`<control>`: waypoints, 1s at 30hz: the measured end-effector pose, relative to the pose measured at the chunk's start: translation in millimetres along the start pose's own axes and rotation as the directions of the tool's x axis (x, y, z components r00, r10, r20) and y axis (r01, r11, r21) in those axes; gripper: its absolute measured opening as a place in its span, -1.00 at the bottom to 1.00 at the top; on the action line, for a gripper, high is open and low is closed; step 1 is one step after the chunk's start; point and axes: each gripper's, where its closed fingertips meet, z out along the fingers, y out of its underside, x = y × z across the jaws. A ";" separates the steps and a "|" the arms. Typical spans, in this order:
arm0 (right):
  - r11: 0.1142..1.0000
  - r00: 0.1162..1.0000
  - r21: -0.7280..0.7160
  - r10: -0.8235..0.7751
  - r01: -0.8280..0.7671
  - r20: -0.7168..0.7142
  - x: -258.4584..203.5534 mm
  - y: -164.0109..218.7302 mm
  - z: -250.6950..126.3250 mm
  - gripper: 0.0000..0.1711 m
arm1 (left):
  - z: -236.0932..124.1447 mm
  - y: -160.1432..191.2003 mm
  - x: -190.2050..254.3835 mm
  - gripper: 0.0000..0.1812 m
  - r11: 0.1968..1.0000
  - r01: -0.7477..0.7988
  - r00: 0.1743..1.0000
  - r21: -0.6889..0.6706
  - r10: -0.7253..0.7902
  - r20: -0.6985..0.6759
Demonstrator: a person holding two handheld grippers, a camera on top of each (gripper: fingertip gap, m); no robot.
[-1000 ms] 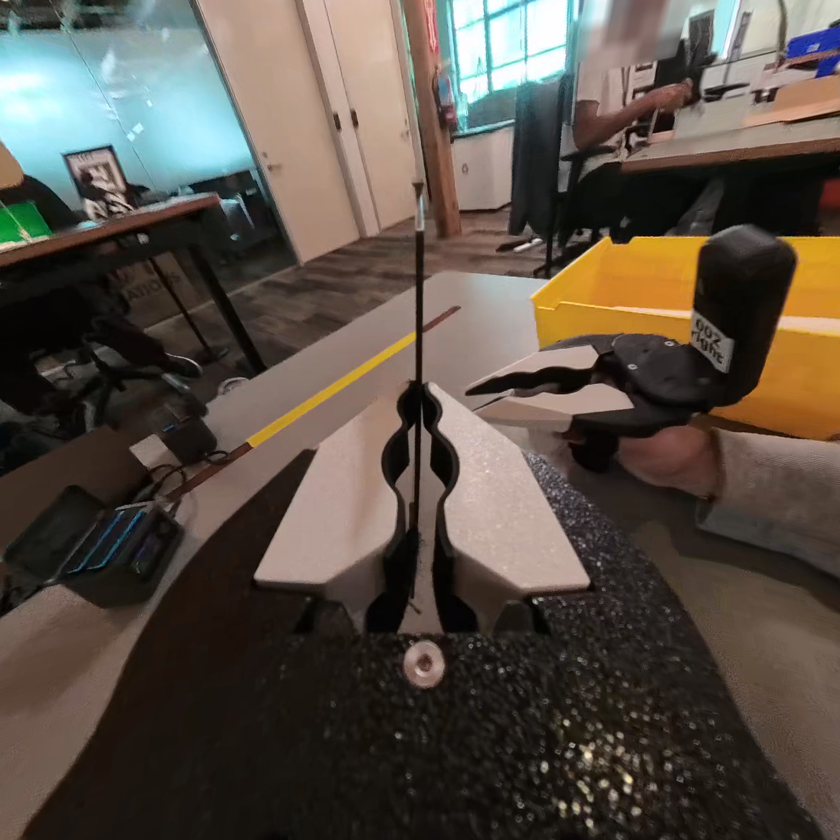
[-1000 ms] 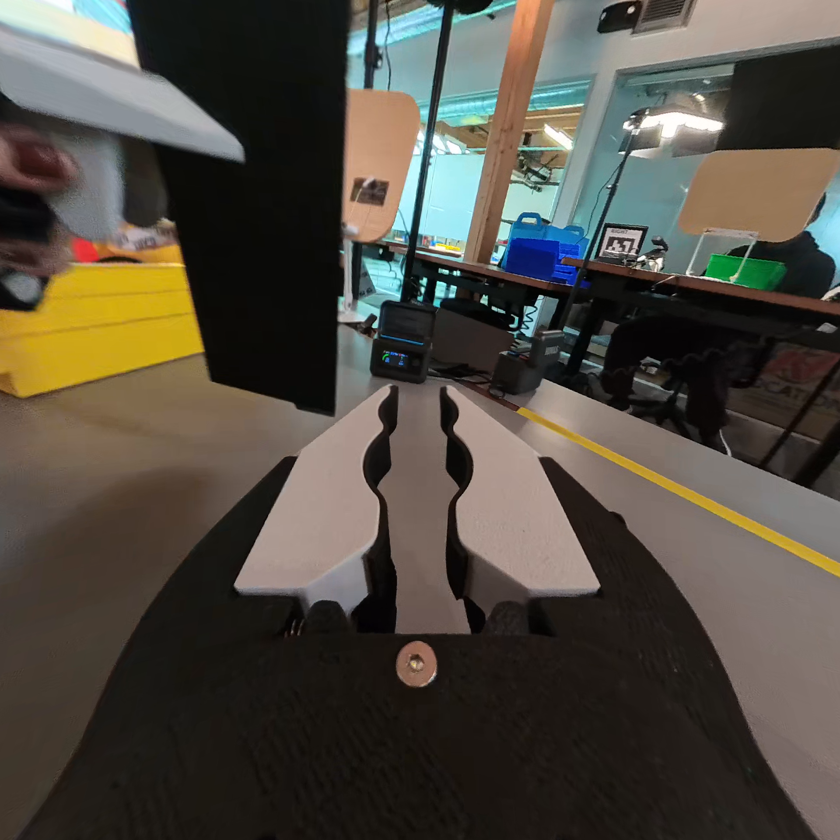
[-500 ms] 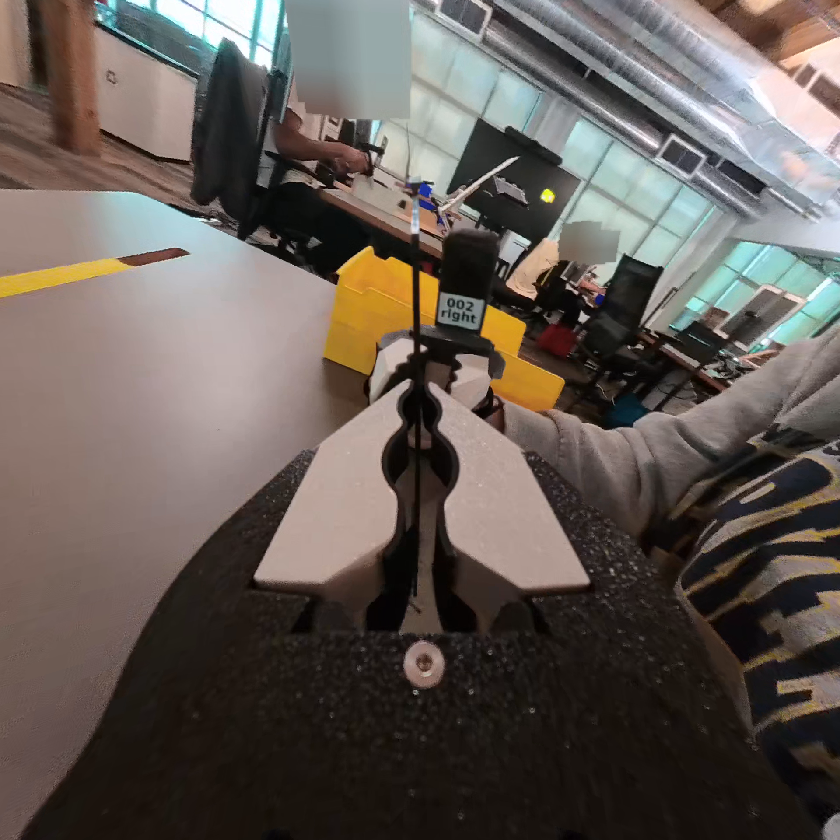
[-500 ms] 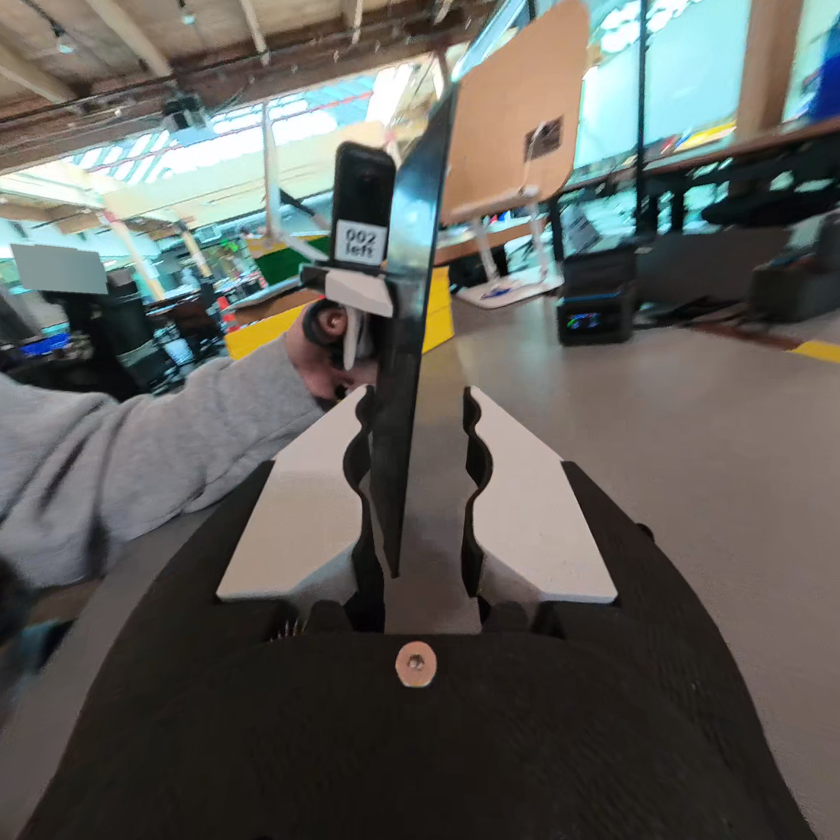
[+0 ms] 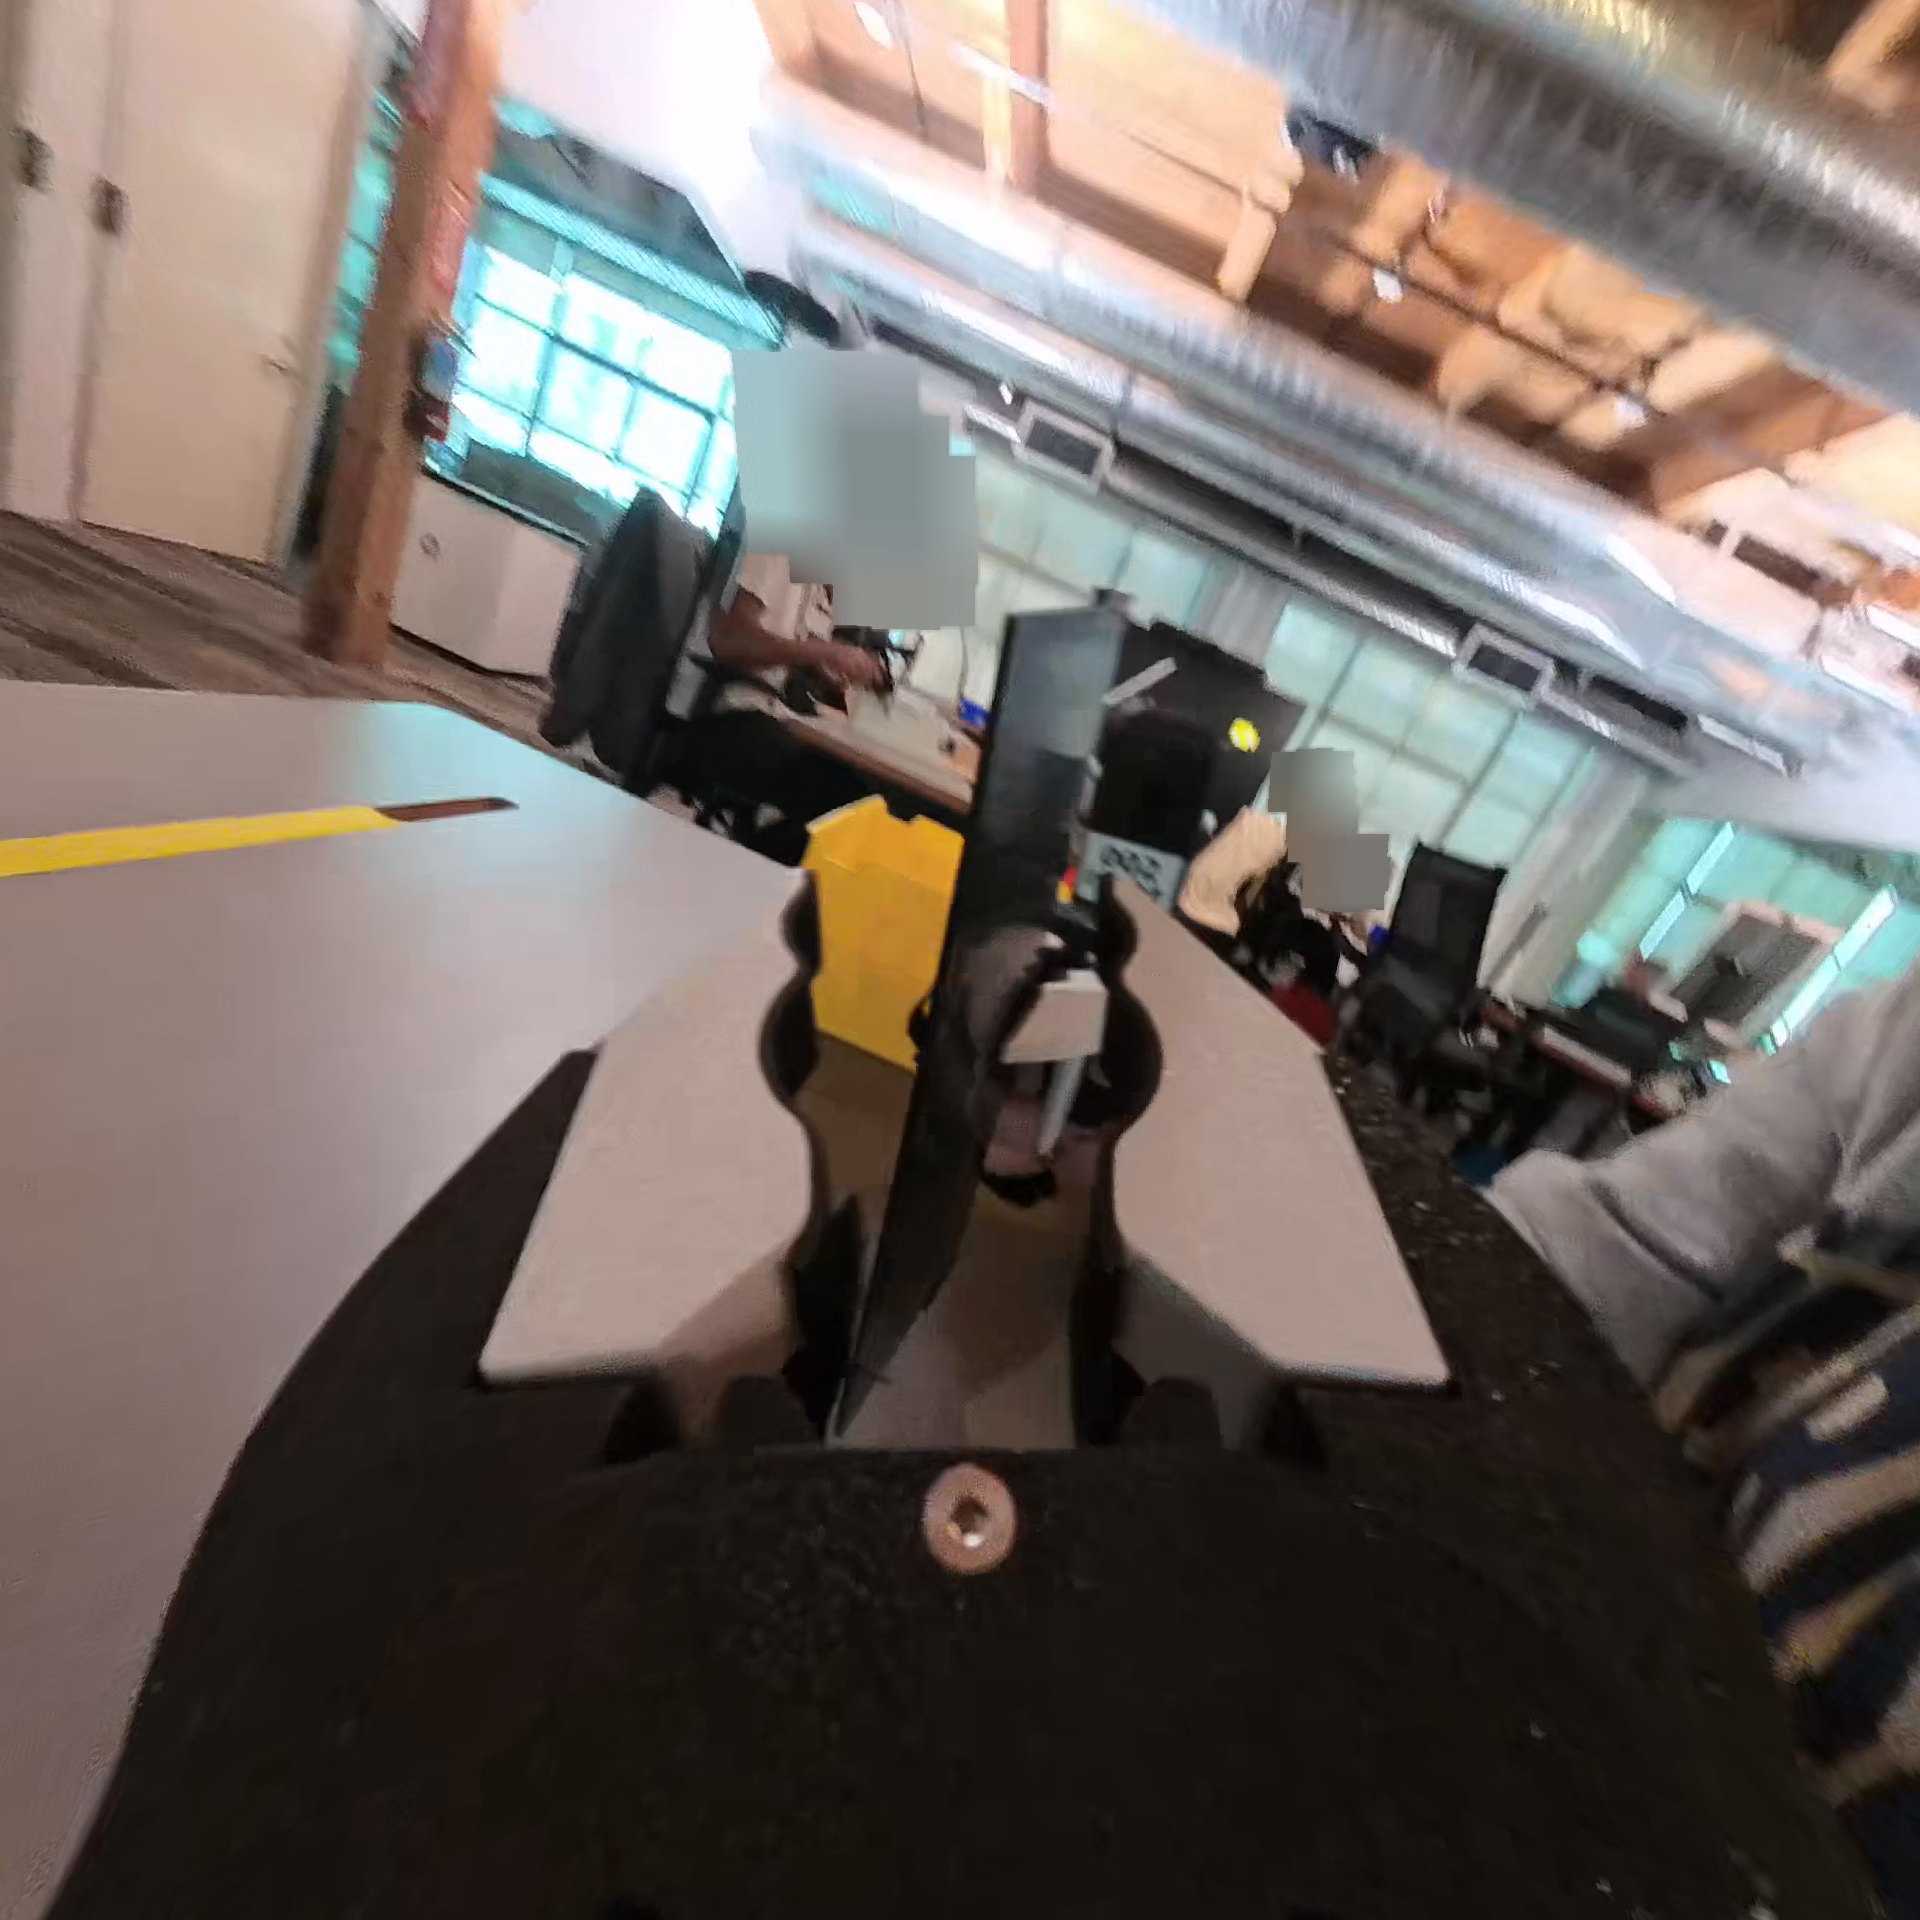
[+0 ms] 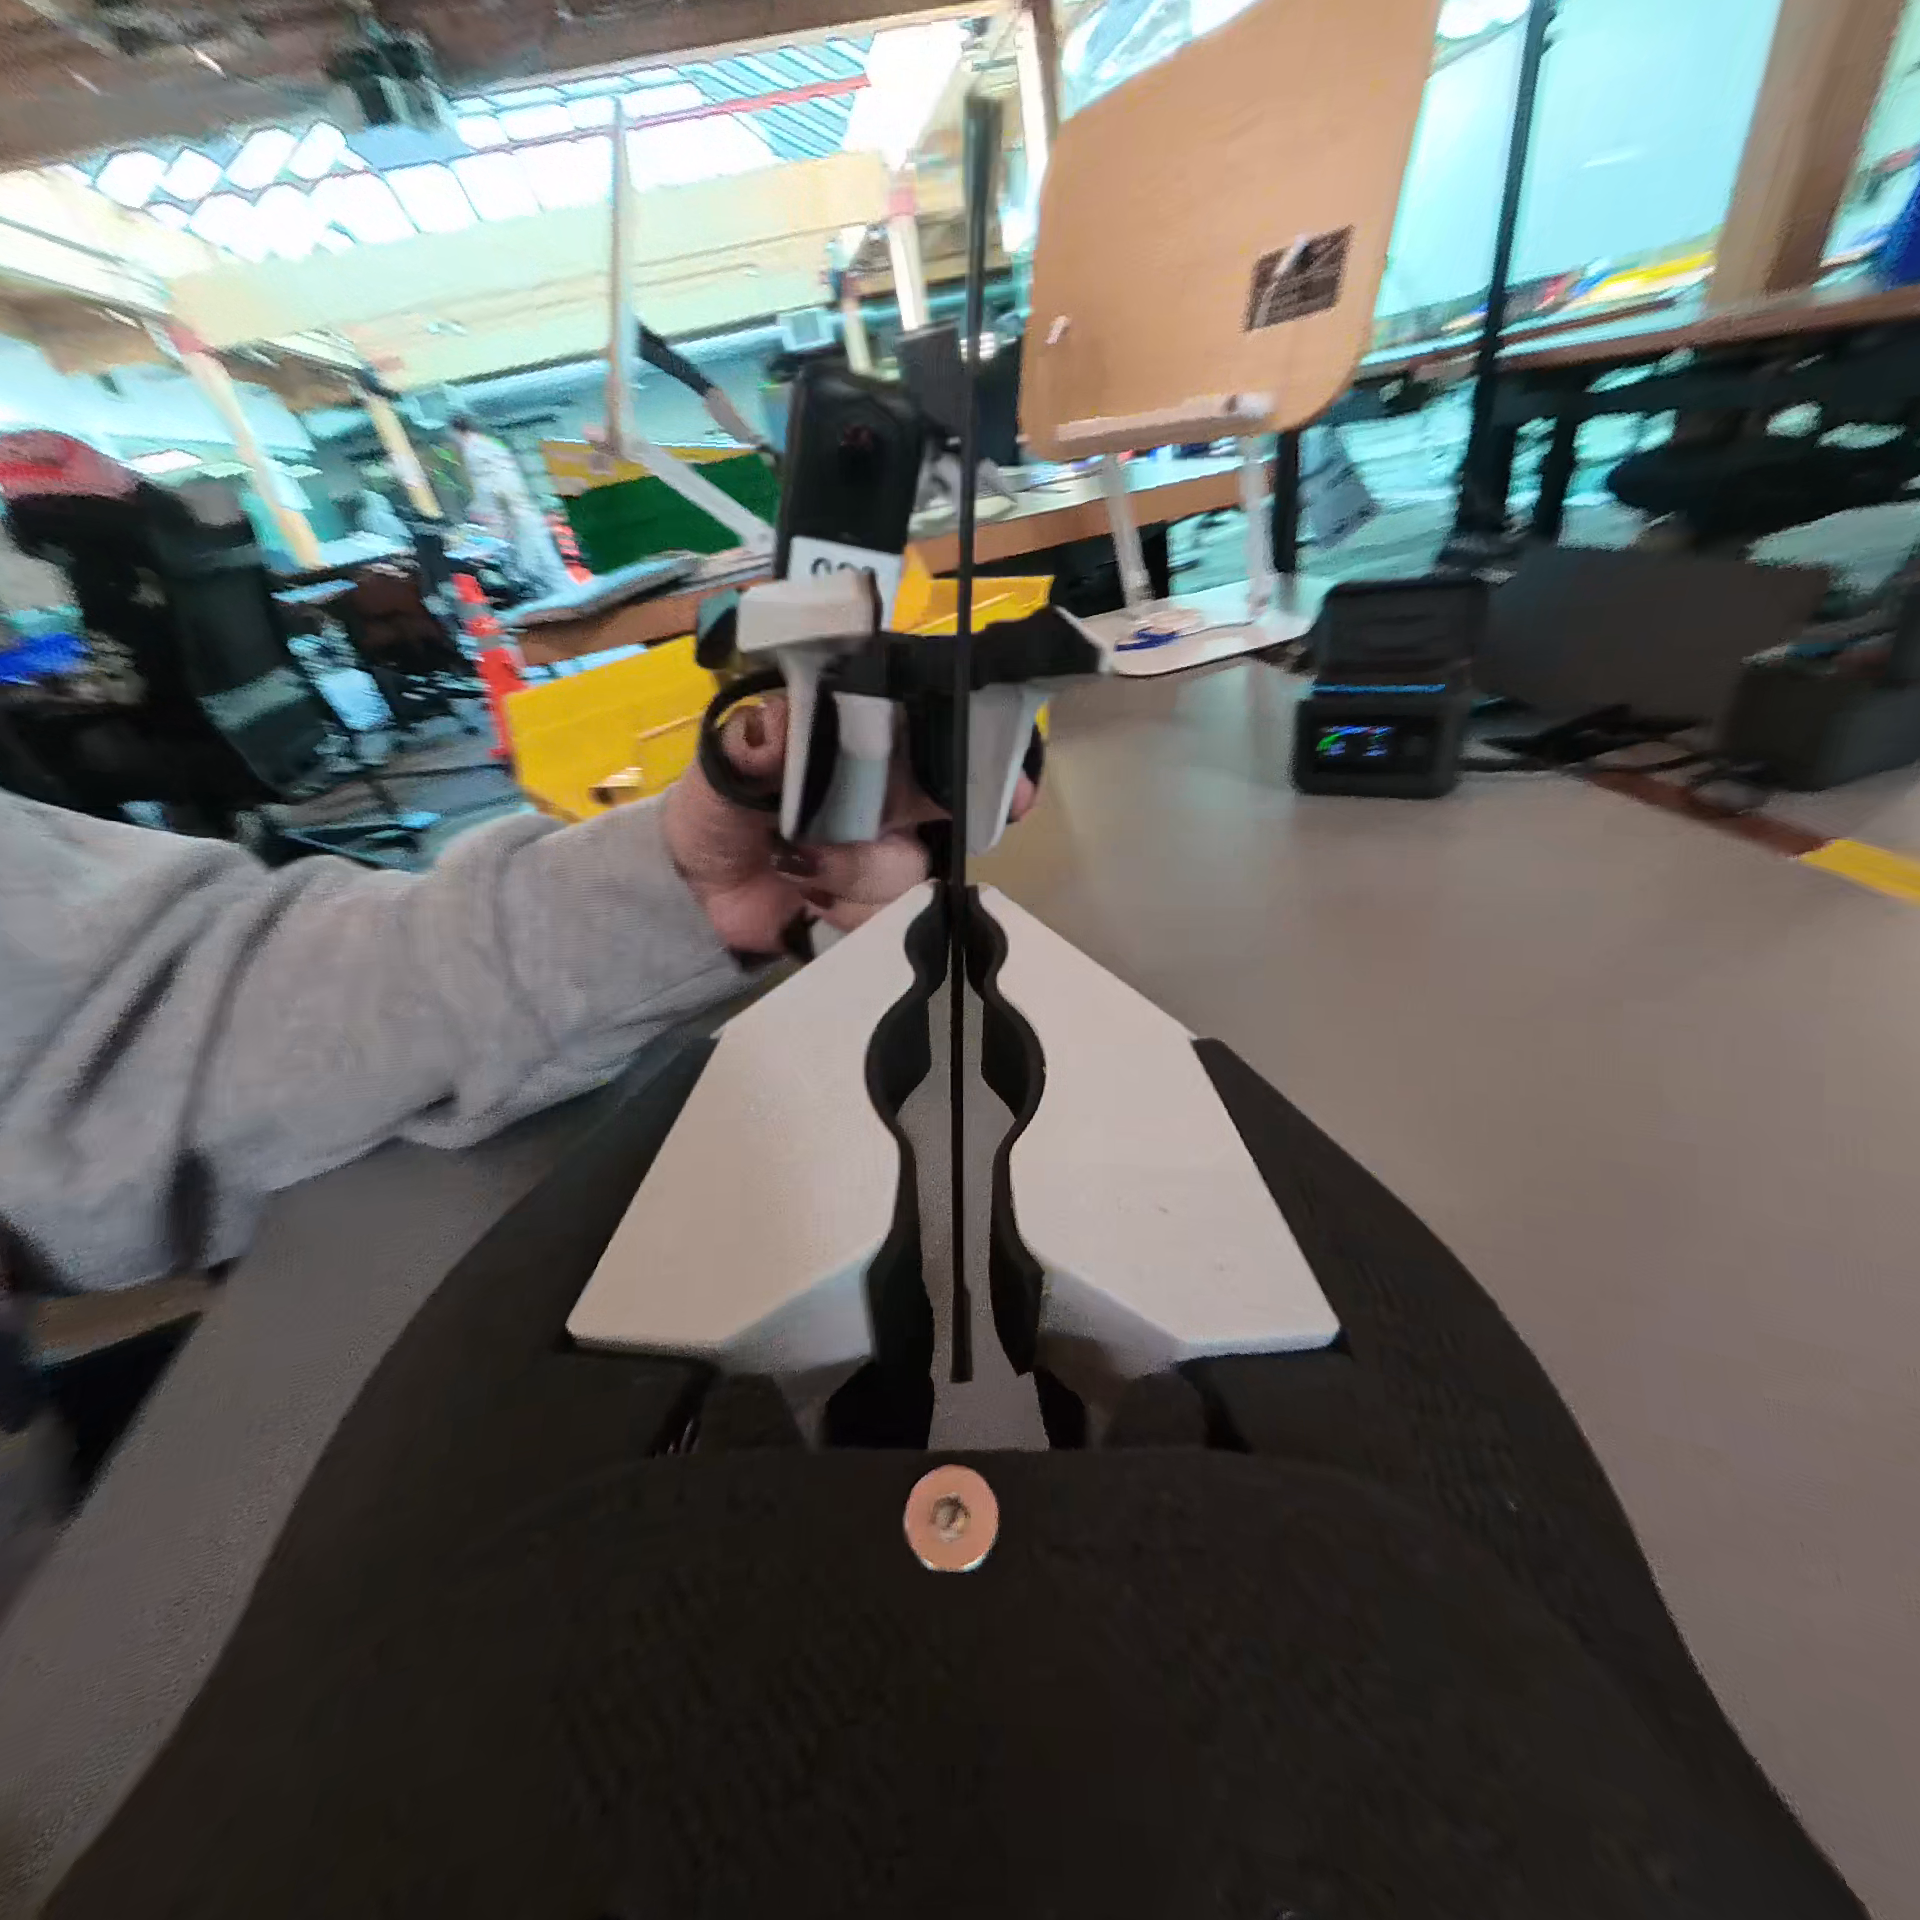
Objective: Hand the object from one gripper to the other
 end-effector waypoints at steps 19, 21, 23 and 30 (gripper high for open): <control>0.035 -0.186 -0.768 -0.962 0.639 -0.199 51.3 -5.4 -14.3 -1.00 | -8.8 12.4 -20.0 -0.31 0.842 0.539 0.838 -0.006 -0.537 -0.095; 0.052 -0.162 -0.763 -0.966 0.644 -0.203 52.9 -2.8 -14.6 -1.00 | -10.0 14.5 -21.7 -0.43 0.827 0.562 0.824 -0.013 -0.561 -0.083; 0.039 -0.168 -0.760 -0.967 0.649 -0.194 51.1 -2.5 -13.9 -1.00 | -9.4 20.5 -25.4 -0.53 0.833 0.553 0.832 -0.028 -0.553 -0.045; 0.131 -0.099 -0.727 -0.959 0.674 -0.265 50.1 -5.5 -14.8 -0.94 | -10.0 29.5 -28.5 -0.95 0.851 0.523 0.851 -0.053 -0.525 -0.030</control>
